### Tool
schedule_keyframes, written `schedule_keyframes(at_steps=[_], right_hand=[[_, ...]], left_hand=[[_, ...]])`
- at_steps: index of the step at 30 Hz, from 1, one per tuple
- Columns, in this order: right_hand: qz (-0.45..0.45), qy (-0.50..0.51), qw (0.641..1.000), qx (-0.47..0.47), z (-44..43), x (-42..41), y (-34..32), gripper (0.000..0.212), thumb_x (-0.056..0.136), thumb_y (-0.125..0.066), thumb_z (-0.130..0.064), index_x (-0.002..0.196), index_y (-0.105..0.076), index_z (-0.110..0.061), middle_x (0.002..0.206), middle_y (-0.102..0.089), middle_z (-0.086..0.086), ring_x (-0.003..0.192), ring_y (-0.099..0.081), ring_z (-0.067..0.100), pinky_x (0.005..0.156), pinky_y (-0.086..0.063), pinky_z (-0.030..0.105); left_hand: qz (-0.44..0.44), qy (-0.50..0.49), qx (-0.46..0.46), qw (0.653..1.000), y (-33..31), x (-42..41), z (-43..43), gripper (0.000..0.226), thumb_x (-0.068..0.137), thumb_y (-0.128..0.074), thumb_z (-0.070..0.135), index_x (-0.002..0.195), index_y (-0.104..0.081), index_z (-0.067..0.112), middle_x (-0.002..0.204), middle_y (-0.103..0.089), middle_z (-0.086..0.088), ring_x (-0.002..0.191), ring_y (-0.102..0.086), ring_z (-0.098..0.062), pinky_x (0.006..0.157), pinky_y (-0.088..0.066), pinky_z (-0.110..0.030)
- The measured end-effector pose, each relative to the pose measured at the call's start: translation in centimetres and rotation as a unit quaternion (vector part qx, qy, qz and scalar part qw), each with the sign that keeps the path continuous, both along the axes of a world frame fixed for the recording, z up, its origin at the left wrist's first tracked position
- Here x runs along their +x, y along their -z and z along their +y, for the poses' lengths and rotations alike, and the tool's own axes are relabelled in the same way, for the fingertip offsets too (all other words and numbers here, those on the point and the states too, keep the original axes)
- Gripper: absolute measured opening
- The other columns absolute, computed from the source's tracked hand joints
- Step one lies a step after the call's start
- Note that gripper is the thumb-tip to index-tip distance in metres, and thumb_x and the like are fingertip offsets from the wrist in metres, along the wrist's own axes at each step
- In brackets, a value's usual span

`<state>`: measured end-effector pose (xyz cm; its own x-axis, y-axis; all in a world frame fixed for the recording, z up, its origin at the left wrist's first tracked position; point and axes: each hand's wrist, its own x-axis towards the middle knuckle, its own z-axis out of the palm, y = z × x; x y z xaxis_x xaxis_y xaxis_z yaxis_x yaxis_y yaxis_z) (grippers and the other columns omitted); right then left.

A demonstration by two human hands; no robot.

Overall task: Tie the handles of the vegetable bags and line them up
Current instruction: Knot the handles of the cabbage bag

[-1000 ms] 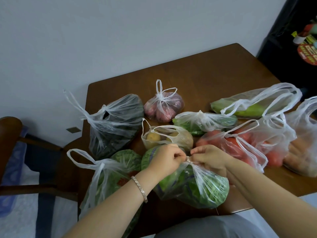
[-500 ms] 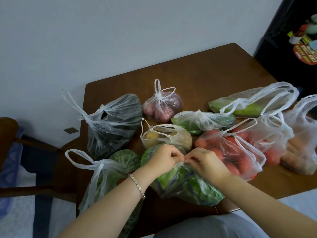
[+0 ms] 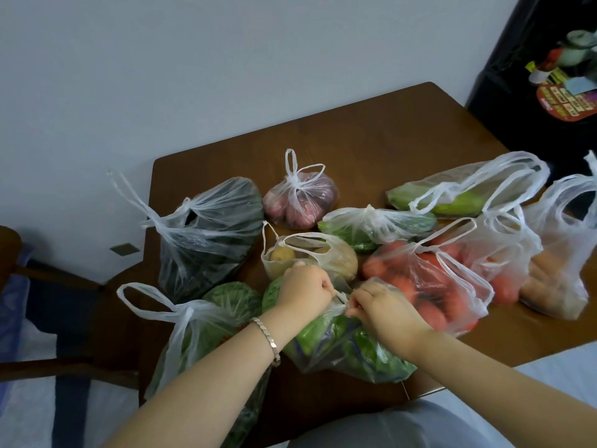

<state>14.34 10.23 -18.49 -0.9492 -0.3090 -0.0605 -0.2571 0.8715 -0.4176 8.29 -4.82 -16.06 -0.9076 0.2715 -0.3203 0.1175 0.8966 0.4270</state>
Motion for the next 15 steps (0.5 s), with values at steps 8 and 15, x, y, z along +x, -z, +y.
schedule_keyframes(at_steps=[8,15], right_hand=[[-0.092,0.177,0.974,-0.104,3.9,-0.6,-4.0,0.014,0.084,-0.061,-0.033,0.074,-0.057,-0.025,0.068,-0.056,-0.011,0.063,-0.052,0.005,0.062,-0.043,0.024],[-0.107,0.334,0.932,0.090,11.1,-0.7,-3.7,0.040,0.086,-0.051,-0.047,0.105,-0.049,-0.012,0.097,-0.057,0.007,0.087,-0.061,0.026,0.072,-0.053,0.039]], left_hand=[[-0.035,0.053,0.048,0.997,-1.3,-2.1,3.2,0.023,0.086,-0.049,0.009,0.095,-0.069,0.017,0.108,-0.065,-0.006,0.103,-0.058,-0.024,0.094,-0.047,-0.037],[-0.075,0.072,0.143,0.984,-0.8,-2.6,10.0,0.042,0.089,-0.055,0.022,0.130,-0.047,0.016,0.135,-0.049,-0.002,0.119,-0.050,-0.018,0.100,-0.042,-0.030]])
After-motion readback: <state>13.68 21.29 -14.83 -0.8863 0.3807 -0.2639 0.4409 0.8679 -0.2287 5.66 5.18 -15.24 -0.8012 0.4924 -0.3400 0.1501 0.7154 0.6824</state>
